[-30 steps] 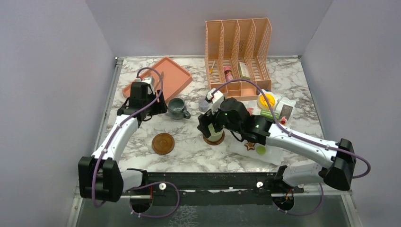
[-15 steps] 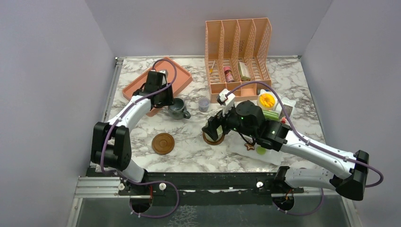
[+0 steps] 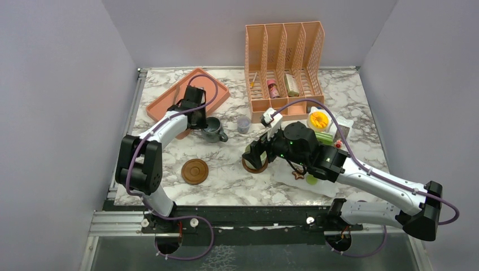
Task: Serve the afternoon tea
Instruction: Pick up the cup at the center of the board.
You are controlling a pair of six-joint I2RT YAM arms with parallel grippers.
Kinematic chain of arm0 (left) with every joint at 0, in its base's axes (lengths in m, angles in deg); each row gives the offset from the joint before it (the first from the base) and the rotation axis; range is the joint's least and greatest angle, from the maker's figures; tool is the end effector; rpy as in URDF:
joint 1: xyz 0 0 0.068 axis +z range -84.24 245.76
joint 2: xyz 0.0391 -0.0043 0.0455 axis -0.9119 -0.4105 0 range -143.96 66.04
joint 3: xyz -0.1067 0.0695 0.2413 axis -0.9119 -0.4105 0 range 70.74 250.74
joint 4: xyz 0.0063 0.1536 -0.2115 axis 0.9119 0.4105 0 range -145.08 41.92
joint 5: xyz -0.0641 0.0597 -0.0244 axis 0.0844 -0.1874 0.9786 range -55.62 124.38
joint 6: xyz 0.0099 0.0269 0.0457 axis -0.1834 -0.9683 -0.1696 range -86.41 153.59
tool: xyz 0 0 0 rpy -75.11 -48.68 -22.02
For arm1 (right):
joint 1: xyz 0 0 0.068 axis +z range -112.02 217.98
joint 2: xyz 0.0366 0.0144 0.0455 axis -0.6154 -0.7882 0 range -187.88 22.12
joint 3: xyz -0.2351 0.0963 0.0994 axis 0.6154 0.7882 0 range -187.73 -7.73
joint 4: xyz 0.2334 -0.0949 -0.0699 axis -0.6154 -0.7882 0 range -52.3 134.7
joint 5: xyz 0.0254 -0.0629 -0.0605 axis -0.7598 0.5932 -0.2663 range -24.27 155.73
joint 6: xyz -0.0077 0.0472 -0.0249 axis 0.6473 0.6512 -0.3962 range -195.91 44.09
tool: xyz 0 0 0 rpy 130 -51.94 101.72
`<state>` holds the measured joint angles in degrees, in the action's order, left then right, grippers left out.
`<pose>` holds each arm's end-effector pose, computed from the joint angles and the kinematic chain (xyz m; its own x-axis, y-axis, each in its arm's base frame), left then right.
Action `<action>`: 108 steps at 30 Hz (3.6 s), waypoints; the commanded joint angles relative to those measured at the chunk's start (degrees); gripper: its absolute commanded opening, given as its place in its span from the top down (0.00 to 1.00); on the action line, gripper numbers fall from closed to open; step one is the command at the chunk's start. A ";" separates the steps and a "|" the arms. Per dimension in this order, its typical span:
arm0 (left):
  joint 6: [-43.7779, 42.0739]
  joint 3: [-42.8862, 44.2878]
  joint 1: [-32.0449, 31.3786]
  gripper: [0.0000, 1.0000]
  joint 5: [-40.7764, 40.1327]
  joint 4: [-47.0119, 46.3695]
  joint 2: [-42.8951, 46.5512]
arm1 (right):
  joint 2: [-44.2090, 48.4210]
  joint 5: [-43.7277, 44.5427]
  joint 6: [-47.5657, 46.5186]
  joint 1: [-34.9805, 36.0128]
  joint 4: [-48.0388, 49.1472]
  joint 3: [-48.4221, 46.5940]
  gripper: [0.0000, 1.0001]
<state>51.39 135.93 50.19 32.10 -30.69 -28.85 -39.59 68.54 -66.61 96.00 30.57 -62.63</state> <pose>0.3369 -0.0925 0.2185 -0.8180 -0.0891 -0.5682 -0.0045 0.9889 -0.1486 0.1326 0.2090 0.3374 -0.3197 -0.2075 -0.9245 -0.7816 0.6094 0.1335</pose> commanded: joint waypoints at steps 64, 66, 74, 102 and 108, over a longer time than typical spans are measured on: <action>5.85 -10.35 -1.04 0.95 -7.36 33.11 19.46 | 4.51 -1.67 -2.40 -0.01 4.96 3.15 0.00; 6.37 -11.33 -1.04 0.95 -6.84 33.02 19.72 | 4.81 -1.93 -2.37 -0.03 5.20 3.35 0.00; 7.20 -11.27 -1.04 0.88 -8.00 33.06 19.65 | 5.03 -2.39 -2.40 -0.01 5.61 3.96 0.00; -0.09 -2.33 -1.04 1.00 10.18 25.69 27.91 | -15.55 -19.60 -1.30 0.59 2.24 -10.70 0.39; -0.35 -1.13 -1.04 1.00 11.75 25.60 27.02 | -23.93 -14.85 -1.53 3.45 -3.52 -18.18 0.39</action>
<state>51.54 131.39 49.25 39.57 -2.37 -2.10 -59.74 52.32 -67.02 97.29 31.97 -75.96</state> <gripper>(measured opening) 0.030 0.612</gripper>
